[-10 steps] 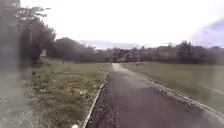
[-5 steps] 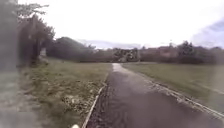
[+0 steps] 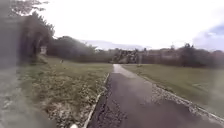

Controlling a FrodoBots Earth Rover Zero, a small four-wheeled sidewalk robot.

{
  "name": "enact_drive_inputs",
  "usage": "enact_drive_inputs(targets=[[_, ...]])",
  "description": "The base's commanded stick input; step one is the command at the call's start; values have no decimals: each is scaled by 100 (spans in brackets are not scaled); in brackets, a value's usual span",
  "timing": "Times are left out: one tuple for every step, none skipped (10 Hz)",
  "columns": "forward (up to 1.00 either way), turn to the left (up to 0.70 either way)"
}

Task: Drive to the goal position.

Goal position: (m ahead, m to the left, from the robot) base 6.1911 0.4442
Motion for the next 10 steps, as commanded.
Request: enact_drive_inputs(targets=[[85,0],[85,0],[85,0],[85,0],[85,0],[90,-7],[96,-16],[100,-40],[100,-40],[100,-37]])
